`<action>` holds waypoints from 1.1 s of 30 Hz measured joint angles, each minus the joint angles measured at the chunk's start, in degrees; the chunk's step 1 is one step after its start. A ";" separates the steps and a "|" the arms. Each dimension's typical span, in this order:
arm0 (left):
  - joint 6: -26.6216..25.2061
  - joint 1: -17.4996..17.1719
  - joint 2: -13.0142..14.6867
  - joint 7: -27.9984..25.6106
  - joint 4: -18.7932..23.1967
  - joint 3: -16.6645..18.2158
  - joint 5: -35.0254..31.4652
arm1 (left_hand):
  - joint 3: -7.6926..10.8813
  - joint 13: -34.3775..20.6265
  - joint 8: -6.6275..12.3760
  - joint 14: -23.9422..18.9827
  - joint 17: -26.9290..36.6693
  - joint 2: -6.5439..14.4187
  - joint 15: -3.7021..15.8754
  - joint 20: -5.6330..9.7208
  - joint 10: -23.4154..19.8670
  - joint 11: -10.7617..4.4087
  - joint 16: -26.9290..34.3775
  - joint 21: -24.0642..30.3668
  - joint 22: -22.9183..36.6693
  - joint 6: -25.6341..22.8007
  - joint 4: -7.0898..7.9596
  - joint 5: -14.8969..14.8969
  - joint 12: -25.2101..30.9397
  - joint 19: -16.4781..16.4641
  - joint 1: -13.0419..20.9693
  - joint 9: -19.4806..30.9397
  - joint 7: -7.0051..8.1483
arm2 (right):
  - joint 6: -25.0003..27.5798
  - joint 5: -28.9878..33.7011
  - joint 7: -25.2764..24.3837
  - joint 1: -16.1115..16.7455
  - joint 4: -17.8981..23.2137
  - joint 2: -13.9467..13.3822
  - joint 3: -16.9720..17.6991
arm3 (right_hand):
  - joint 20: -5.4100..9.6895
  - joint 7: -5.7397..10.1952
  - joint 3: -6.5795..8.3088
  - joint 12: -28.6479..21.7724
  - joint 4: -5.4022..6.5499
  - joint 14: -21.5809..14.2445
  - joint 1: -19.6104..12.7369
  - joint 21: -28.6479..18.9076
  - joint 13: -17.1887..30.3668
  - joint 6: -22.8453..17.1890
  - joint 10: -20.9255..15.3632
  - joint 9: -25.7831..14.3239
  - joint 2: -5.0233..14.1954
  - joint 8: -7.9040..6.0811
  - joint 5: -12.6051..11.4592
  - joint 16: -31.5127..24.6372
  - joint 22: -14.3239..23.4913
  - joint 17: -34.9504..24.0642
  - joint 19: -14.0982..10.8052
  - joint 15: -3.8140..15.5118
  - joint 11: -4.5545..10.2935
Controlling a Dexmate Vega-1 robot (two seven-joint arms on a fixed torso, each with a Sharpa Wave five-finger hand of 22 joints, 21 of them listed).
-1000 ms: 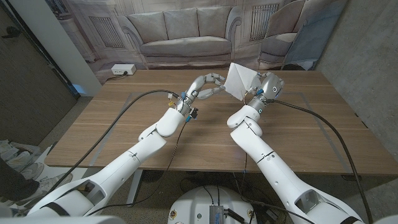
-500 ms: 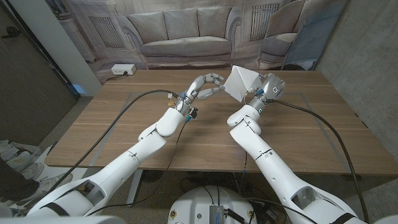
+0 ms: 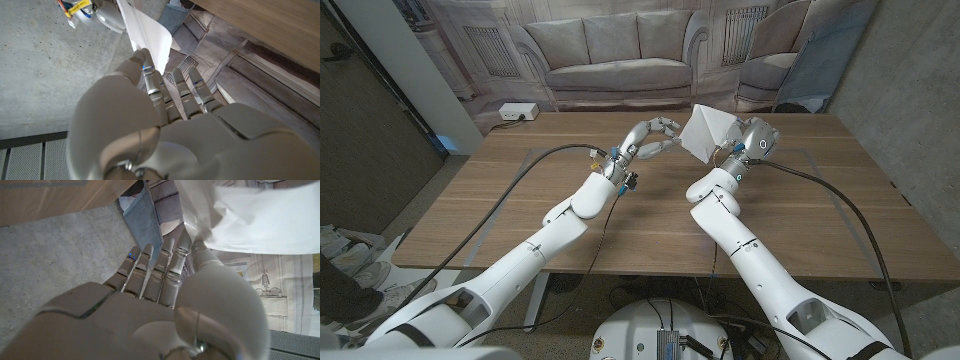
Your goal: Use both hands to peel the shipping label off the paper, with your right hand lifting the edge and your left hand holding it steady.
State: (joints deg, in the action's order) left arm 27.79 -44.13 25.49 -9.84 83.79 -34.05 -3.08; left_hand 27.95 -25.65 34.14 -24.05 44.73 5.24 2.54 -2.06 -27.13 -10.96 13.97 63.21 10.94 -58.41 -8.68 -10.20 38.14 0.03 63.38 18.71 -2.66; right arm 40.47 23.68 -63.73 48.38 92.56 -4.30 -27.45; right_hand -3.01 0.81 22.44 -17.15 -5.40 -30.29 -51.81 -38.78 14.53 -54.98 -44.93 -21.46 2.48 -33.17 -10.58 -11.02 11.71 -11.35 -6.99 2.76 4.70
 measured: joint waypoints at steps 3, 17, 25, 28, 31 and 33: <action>0.08 0.07 -0.02 0.09 -0.12 -0.03 0.03 | 0.00 0.00 0.05 0.00 0.00 0.00 0.00 0.00 0.00 0.00 0.00 0.00 0.00 0.00 0.00 0.00 0.00 0.00 0.00 0.00 0.00 | -0.40 -0.30 0.12 0.24 0.26 -0.35 0.06 | -0.71 -0.30 -0.58 0.21 1.79 0.58 2.97 0.00 0.00 1.73 0.75 1.23 0.50 1.39 0.21 0.00 0.00 -0.26 0.72 0.08 -0.75; 0.17 0.34 -0.35 0.38 -1.10 -0.06 0.87 | 0.16 0.01 0.23 0.00 0.27 0.01 0.00 0.00 0.00 0.00 0.00 0.00 0.00 -0.12 -0.16 0.03 -0.23 0.00 -0.01 0.03 -0.13 | -12.30 -8.52 5.13 3.10 2.98 -4.22 2.20 | -4.27 -6.30 -1.96 0.84 10.01 4.32 17.81 1.11 0.33 8.24 5.00 7.27 5.50 9.03 -1.51 0.00 0.44 -0.36 9.62 -3.86 -6.84; -0.12 0.36 -0.79 1.33 -1.80 0.48 3.26 | 0.15 0.01 0.20 0.00 0.27 0.16 0.00 0.00 0.00 0.00 0.00 0.00 0.00 -0.10 -0.15 0.07 -0.23 0.00 -0.16 0.05 -0.13 | -18.54 -15.78 11.09 4.85 5.24 -6.55 4.08 | -5.74 -6.53 -3.77 1.05 10.52 5.31 21.73 1.56 0.39 10.63 6.36 8.38 2.46 11.28 -1.94 0.00 0.50 -0.15 11.13 -5.11 -7.77; -0.51 0.36 -0.79 1.86 -1.80 0.48 4.49 | 0.15 0.02 0.19 0.00 0.26 0.15 0.00 0.00 0.00 0.00 0.00 0.00 0.00 -0.10 -0.15 0.18 -0.23 0.00 -0.16 0.05 -0.13 | -18.54 -15.78 11.09 5.77 6.45 -7.71 5.59 | -6.12 -6.52 -4.59 1.05 11.34 5.74 23.68 2.05 0.55 12.04 6.95 8.68 1.76 12.20 -1.94 0.00 0.70 -0.26 12.30 -6.15 -8.36; -0.86 0.35 -1.19 2.31 -2.28 0.93 5.40 | 0.15 0.02 0.09 0.00 0.26 0.14 0.00 0.00 0.00 0.00 0.00 0.00 0.00 -0.10 -0.15 0.16 -0.22 0.00 -0.16 0.07 -0.13 | -22.09 -23.72 18.93 6.49 7.10 -8.76 6.95 | -6.30 -6.53 -4.83 1.09 11.55 5.88 24.41 2.05 0.55 12.64 7.39 8.69 1.64 12.43 -1.94 0.00 0.70 -0.26 12.47 -6.30 -8.55; -1.04 0.30 -1.26 2.46 -2.30 1.06 5.87 | 0.15 0.02 0.07 0.00 0.26 0.14 0.00 0.00 0.00 0.00 0.00 0.00 0.00 -0.09 -0.15 0.01 -0.22 0.00 -0.16 0.07 -0.13 | -23.05 -25.54 20.89 6.81 7.25 -9.22 7.58 | -6.30 -6.64 -5.14 1.27 11.25 6.05 24.41 2.05 0.55 13.18 7.80 8.69 1.64 12.86 -1.94 0.00 0.70 -0.26 12.47 -6.47 -8.60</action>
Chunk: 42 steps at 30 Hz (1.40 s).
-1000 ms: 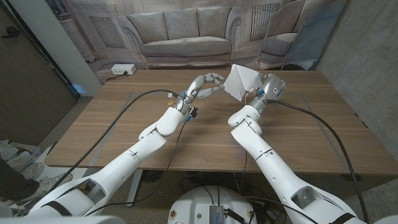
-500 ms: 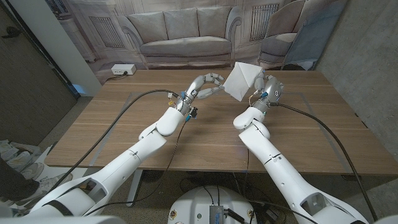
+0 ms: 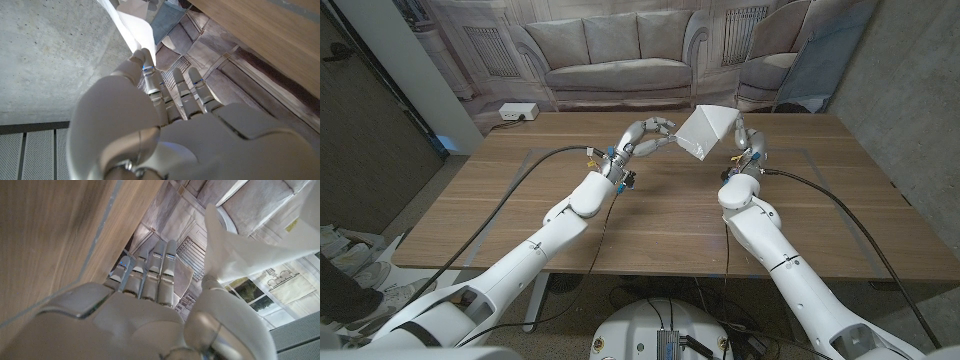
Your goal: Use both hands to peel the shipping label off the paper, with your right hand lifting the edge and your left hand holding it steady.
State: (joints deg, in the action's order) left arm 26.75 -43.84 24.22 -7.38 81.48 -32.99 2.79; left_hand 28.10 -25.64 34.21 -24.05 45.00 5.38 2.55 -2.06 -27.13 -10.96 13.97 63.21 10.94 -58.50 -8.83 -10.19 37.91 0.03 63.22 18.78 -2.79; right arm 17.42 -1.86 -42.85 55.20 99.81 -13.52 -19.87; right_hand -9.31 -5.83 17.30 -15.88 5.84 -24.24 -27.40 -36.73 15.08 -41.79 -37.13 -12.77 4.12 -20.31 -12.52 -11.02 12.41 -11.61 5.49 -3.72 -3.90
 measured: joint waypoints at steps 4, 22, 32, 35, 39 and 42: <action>-0.84 -0.36 -0.21 0.79 0.04 0.37 1.57 | 0.00 0.00 -0.19 0.00 0.00 0.00 0.00 -0.31 0.00 0.00 0.00 0.00 0.00 0.00 0.00 0.00 0.00 0.31 0.00 0.02 0.00 | -3.35 -5.12 5.61 0.72 0.08 -0.97 1.36 | 0.00 -0.19 0.14 0.00 -0.14 0.00 0.00 0.00 0.00 0.37 0.34 -0.16 0.00 0.00 0.00 0.00 0.00 0.17 0.00 0.00 0.17; -3.04 -0.95 0.11 6.64 1.01 0.92 7.81 | -5.46 -0.73 -9.86 7.42 0.80 -5.73 -0.20 -2.17 8.53 4.98 -1.12 -0.01 0.69 15.06 5.54 0.19 -4.11 7.14 -12.27 -0.44 -1.25 | -10.16 -11.55 11.44 1.68 -0.43 -2.32 2.78 | 0.21 -0.31 0.97 -0.45 -1.91 -0.34 -0.71 0.00 0.00 -0.80 -0.05 -0.16 -0.08 0.00 -0.23 0.00 -0.01 0.43 -0.22 0.34 0.24; -2.48 -0.78 0.18 10.68 -0.21 1.15 11.31 | -10.23 -1.35 -14.16 12.51 1.07 -9.88 -0.61 -3.50 14.66 8.17 -1.57 -0.88 1.46 23.50 9.22 -1.33 -6.43 9.86 -20.44 -0.45 -2.31 | -10.69 -11.67 10.52 1.58 -0.50 -2.48 2.27 | -0.21 -0.33 1.04 -0.68 -2.31 -0.34 -1.01 0.00 -0.01 -1.42 -0.77 -0.15 -0.38 0.00 -0.62 0.00 -0.01 0.42 -0.65 0.34 0.34; -2.27 -0.78 0.15 11.41 -0.58 1.25 11.97 | -10.40 -1.56 -14.51 12.83 1.07 -9.65 -0.92 -3.58 15.03 8.39 -1.57 -0.88 1.46 24.24 9.39 -1.76 -6.43 9.94 -21.44 -0.45 -1.93 | -10.70 -11.51 10.20 1.41 -0.54 -2.52 2.05 | -0.21 -0.33 1.05 -0.68 -2.62 -0.34 -1.01 -0.18 -0.01 -1.42 -0.77 -0.15 -0.39 0.00 -0.62 0.00 -0.15 0.42 -0.65 0.34 0.34; -2.05 -0.77 0.12 12.03 -1.11 1.49 12.62 | -10.47 -1.61 -14.73 13.13 1.07 -9.66 -1.23 -3.58 15.33 8.69 -1.57 -0.88 1.46 24.24 9.47 -1.77 -6.73 9.94 -21.42 -0.45 -1.93 | -10.68 -11.14 9.77 1.18 -0.64 -2.55 1.75 | -0.21 -0.33 1.21 -0.68 -2.78 -0.34 -1.01 -0.19 -0.01 -1.42 -0.77 -0.15 -0.39 0.00 -0.62 0.00 -0.17 0.69 -0.65 0.34 0.34; -1.70 -0.78 0.14 12.69 -1.46 1.68 13.33 | -10.71 -1.61 -14.73 13.13 1.33 -9.65 -1.23 -3.82 15.55 8.48 -1.57 -0.88 1.73 24.24 9.71 -1.77 -6.78 9.71 -21.41 -0.45 -1.93 | -10.46 -10.87 9.48 0.88 -0.73 -2.56 1.39 | -0.21 -0.33 1.21 -0.68 -2.78 -0.34 -1.15 -0.19 -0.01 -1.41 -0.77 -0.15 -0.52 0.00 -0.62 0.00 -0.17 0.69 -0.65 0.34 0.34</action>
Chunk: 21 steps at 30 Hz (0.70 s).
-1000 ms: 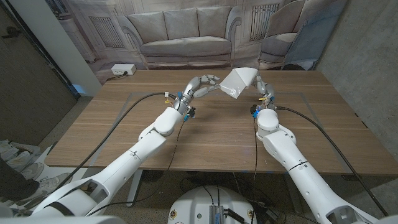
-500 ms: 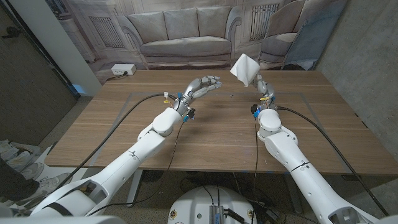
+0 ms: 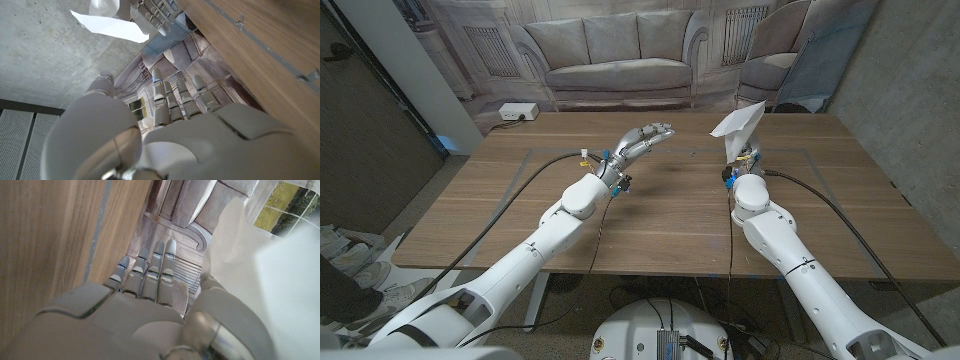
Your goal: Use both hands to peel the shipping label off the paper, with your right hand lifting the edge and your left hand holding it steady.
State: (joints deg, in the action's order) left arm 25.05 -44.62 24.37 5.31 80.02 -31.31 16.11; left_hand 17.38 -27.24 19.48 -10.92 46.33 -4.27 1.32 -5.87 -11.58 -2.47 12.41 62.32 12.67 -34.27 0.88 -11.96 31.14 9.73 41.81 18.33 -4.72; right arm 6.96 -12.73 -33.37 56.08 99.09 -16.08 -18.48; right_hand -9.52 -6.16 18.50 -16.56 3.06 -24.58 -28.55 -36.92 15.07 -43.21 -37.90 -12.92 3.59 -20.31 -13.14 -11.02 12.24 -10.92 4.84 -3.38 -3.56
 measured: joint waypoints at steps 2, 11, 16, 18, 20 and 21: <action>0.09 -0.04 0.01 0.16 -0.19 0.11 0.20 | 0.00 0.00 0.00 0.00 0.00 0.29 0.00 -0.10 0.00 0.00 0.00 0.00 0.00 0.00 0.00 0.00 0.00 -0.10 -0.29 0.00 0.00 | 0.30 0.17 -0.18 -0.13 -0.02 0.00 -0.15 | 0.00 0.00 0.22 0.00 -0.22 0.00 -0.09 0.00 0.00 0.00 0.00 0.00 -0.09 0.00 0.00 0.00 0.00 0.00 0.00 0.00 0.00; 1.65 -0.28 0.47 2.26 -1.59 1.05 2.12 | 0.00 -0.26 0.00 0.61 0.00 0.29 0.01 -0.09 -0.01 0.00 0.41 0.00 0.00 -0.03 0.00 -0.43 0.00 -0.10 -0.29 0.17 0.03 | 1.76 1.34 -1.59 -0.56 0.24 0.44 -1.30 | 0.00 0.01 0.08 0.00 -0.39 -0.30 -0.09 0.00 0.00 0.01 0.00 0.00 -0.09 0.00 0.00 0.00 0.00 -0.01 0.00 0.30 0.00; 2.60 -0.25 0.56 3.86 -2.19 1.23 3.12 | 0.01 -0.28 0.00 0.61 0.00 0.31 0.01 -0.09 -0.01 0.00 0.41 0.00 -0.01 -0.23 0.00 -0.43 0.01 -0.10 -0.30 0.17 0.22 | 2.17 1.72 -1.97 -0.81 1.12 0.58 -1.95 | 0.00 0.01 0.32 0.00 -0.63 -0.29 -0.09 0.00 0.00 0.01 0.00 0.01 -0.09 0.00 0.01 0.00 0.00 -0.01 0.01 0.30 0.00; 2.96 -0.25 0.56 4.57 -2.19 1.23 3.52 | 0.01 -0.28 0.00 0.60 0.00 0.64 0.01 -0.09 -0.01 0.00 0.41 0.00 -0.01 -0.23 0.00 -0.43 0.01 -0.10 -0.63 0.16 0.22 | 2.17 1.72 -1.97 -0.99 1.46 0.66 -2.26 | 0.00 0.25 0.32 -0.12 -0.63 -0.29 -0.09 0.00 0.00 -0.23 0.00 0.01 -0.09 0.00 0.01 0.00 0.01 -0.01 0.01 0.30 0.00; 3.23 0.63 0.34 5.12 -4.64 1.63 3.77 | 0.01 -0.28 0.00 0.60 0.00 0.82 0.01 -0.09 -0.02 0.00 0.76 0.00 -0.01 -0.22 0.00 -0.43 0.01 -0.10 -0.81 0.16 0.22 | 3.46 3.02 -3.18 -1.19 1.63 0.79 -2.57 | 0.01 0.32 0.32 -0.44 -0.63 -0.30 -0.09 0.00 0.00 -0.30 0.00 0.01 -0.09 0.00 0.01 0.00 0.01 -0.01 0.01 0.30 0.00; 3.34 0.63 0.34 5.41 -4.64 1.63 3.90 | 0.01 -0.28 0.00 0.60 0.00 0.82 0.01 -0.09 -0.02 0.00 0.83 0.00 -0.01 -0.23 0.00 -0.43 0.01 -0.10 -0.81 0.16 0.22 | 3.46 3.02 -3.18 -1.28 1.68 0.88 -2.71 | 0.01 0.32 0.32 -0.44 -0.63 -0.30 -0.08 0.00 0.00 -0.30 0.00 0.01 -0.09 0.00 0.01 0.00 0.00 -0.01 0.01 0.30 0.00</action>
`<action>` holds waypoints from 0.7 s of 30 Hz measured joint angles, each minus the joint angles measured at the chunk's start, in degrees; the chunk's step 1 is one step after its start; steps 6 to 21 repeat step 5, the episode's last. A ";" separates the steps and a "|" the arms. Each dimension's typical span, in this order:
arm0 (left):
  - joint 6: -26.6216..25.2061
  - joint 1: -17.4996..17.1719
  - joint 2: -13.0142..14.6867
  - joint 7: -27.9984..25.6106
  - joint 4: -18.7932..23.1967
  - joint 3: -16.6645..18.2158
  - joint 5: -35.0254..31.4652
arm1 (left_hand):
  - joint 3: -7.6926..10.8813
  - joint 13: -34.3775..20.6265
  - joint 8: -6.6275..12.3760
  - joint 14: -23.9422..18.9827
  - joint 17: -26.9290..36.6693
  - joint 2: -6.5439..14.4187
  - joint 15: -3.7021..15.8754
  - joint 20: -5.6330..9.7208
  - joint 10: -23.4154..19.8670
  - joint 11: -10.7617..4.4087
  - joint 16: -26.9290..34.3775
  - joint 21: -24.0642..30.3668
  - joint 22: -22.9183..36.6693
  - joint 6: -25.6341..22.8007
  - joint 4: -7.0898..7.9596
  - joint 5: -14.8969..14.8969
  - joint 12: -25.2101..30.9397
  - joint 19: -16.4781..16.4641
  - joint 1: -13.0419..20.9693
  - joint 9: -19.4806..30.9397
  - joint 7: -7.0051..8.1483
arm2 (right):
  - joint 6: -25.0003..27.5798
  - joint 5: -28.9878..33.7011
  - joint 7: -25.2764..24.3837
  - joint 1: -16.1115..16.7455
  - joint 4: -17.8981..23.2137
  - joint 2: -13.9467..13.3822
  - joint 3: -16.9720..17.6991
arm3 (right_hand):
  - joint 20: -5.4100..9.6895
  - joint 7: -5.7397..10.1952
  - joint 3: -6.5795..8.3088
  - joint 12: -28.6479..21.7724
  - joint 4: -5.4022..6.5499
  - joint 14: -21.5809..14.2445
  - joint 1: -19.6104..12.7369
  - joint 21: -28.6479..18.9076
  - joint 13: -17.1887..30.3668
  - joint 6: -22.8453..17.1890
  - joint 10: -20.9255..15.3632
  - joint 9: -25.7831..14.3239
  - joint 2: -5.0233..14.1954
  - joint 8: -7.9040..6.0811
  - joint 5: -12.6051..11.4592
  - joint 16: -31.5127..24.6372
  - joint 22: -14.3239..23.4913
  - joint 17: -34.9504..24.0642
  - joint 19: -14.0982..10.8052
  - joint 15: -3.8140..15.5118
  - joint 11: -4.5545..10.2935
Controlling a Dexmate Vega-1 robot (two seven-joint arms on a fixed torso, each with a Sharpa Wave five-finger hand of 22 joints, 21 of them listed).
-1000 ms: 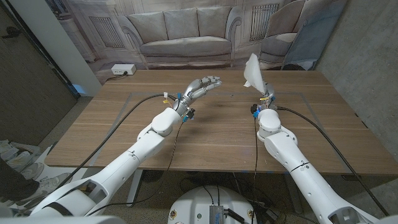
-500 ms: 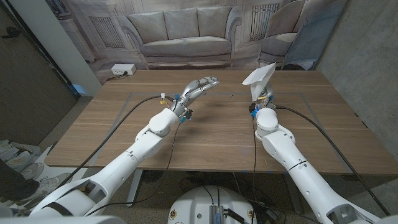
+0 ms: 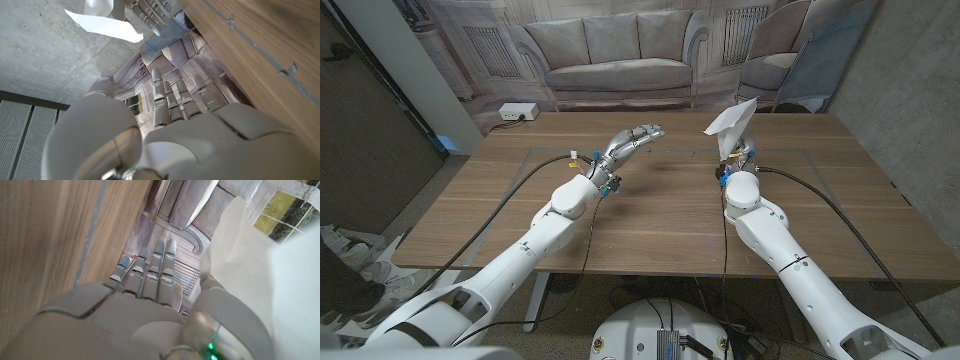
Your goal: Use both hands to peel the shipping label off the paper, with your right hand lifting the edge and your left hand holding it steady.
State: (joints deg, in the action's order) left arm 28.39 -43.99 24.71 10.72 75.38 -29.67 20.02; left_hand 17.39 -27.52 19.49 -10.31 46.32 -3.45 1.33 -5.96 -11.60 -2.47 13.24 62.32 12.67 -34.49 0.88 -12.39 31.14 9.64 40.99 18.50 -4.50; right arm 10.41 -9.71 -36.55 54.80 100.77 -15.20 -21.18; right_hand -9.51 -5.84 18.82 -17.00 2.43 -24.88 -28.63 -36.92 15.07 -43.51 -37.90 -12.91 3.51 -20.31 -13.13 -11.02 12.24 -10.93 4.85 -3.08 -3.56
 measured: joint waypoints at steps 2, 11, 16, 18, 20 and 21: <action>0.27 0.00 0.00 0.57 0.00 0.00 0.26 | 0.00 0.00 0.00 0.00 0.00 0.00 0.00 0.00 0.00 0.00 0.00 0.00 0.07 0.00 0.00 0.00 0.00 0.00 0.00 0.00 0.00 | 0.00 0.00 0.00 -0.24 0.02 0.23 -0.33 | 0.00 0.00 0.00 0.00 0.00 0.00 0.00 0.00 0.00 0.00 0.00 0.00 0.00 0.00 0.00 0.00 0.00 0.00 0.00 0.00 0.00; 0.48 1.24 -0.59 1.35 -2.93 0.38 0.65 | 0.00 0.00 0.00 0.00 0.00 0.00 0.00 0.00 0.00 0.00 0.00 0.00 0.27 0.00 0.00 -0.32 0.00 0.00 0.01 0.13 0.00 | 0.83 1.22 -1.11 -0.65 -0.08 0.58 -0.76 | 0.00 0.00 -0.18 0.00 -0.18 0.00 0.00 0.00 0.00 0.00 0.00 0.00 0.00 0.00 0.00 0.00 0.00 0.00 0.00 0.00 0.00; 0.48 1.24 -0.59 1.35 -2.93 0.38 0.65 | 0.00 0.00 0.00 0.00 0.00 0.00 0.00 0.00 0.00 0.00 0.00 0.00 0.27 0.00 0.00 -0.32 0.00 0.00 0.01 0.13 0.00 | 0.83 1.22 -1.11 -0.65 -0.08 0.58 -0.76 | 0.00 0.00 -0.18 0.00 -0.18 0.00 0.00 0.00 0.00 0.00 0.00 0.00 0.00 0.00 0.00 0.00 0.00 0.00 0.00 0.00 0.00; 0.48 1.24 -0.59 1.35 -2.93 0.38 0.65 | 0.00 0.00 0.00 0.00 0.00 0.00 0.00 0.00 0.00 0.00 0.00 0.00 0.27 0.00 0.00 -0.32 0.00 0.00 0.01 0.13 0.00 | 0.83 1.22 -1.11 -0.65 -0.08 0.58 -0.76 | 0.00 0.00 -0.18 0.00 -0.18 0.00 0.00 0.00 0.00 0.00 0.00 0.00 0.00 0.00 0.00 0.00 0.00 0.00 0.00 0.00 0.00; 0.48 1.24 -0.59 1.35 -2.93 0.38 0.65 | 0.00 0.00 0.00 0.00 0.00 0.00 0.00 0.00 0.00 0.00 0.00 0.00 0.27 0.00 0.00 -0.32 0.00 0.00 0.01 0.13 0.00 | 0.83 1.22 -1.11 -0.65 -0.08 0.58 -0.76 | 0.00 0.00 -0.18 0.00 -0.18 0.00 0.00 0.00 0.00 0.00 0.00 0.00 0.00 0.00 0.00 0.00 0.00 0.00 0.00 0.00 0.00; 0.48 1.24 -0.59 1.35 -2.93 0.38 0.65 | 0.00 0.00 0.00 0.00 0.00 0.00 0.00 0.00 0.00 0.00 0.00 0.00 0.27 0.00 0.00 -0.32 0.00 0.00 0.01 0.13 0.00 | 0.83 1.22 -1.11 -0.65 -0.08 0.58 -0.76 | 0.00 0.00 -0.18 0.00 -0.18 0.00 0.00 0.00 0.00 0.00 0.00 0.00 0.00 0.00 0.00 0.00 0.00 0.00 0.00 0.00 0.00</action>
